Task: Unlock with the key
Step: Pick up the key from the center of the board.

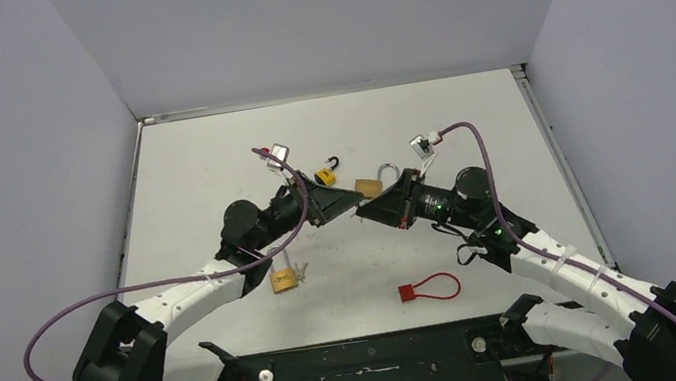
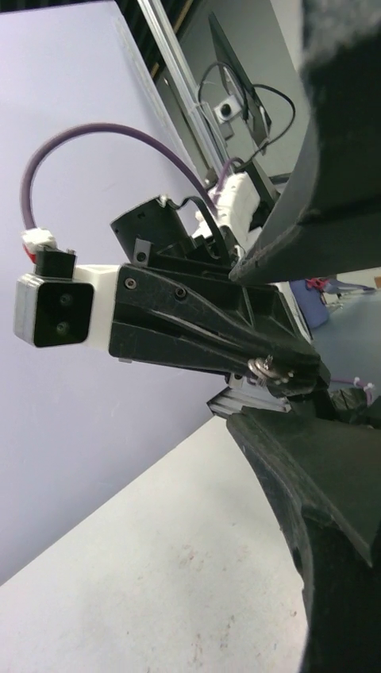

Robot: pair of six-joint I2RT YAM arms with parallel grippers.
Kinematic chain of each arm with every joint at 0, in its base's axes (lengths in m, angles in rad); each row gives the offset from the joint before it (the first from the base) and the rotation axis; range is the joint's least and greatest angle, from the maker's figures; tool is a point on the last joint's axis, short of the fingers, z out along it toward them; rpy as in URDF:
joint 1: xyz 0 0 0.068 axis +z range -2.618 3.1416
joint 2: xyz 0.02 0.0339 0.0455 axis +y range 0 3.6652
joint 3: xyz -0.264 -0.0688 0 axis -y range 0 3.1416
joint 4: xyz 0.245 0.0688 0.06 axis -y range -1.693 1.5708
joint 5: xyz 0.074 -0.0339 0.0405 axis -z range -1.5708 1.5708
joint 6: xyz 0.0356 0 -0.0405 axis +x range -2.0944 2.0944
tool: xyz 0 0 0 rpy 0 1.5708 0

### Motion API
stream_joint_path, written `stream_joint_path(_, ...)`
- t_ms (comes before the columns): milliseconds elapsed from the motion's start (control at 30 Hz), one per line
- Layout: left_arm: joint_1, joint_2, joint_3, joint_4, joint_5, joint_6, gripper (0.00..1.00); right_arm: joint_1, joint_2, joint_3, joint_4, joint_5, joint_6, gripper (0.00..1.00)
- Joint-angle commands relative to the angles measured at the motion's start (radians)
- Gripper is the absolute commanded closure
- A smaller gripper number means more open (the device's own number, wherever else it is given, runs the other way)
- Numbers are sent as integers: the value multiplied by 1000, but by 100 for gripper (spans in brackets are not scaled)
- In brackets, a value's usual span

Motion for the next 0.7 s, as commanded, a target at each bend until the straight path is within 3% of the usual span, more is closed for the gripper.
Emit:
stream_joint_path(0,17,-74,0,-38,-37,52,37,-7,-51,53,-90,11,-102,100)
stream_joint_path(200,49,-131,2,-186,-36,163,29,-10,-26,157,-309,-50,-273,100)
stream_joint_path(367,69,-184,39,-419,-12,393,28,-10,52,304,-600,-60,-447,100)
stream_joint_path(500,68,-233,68,-661,-200,501,28,-12,162,412,-891,88,-543,100)
stream_joint_path(667,60,-244,54,-744,-309,511,29,3,368,342,-969,94,-466,100)
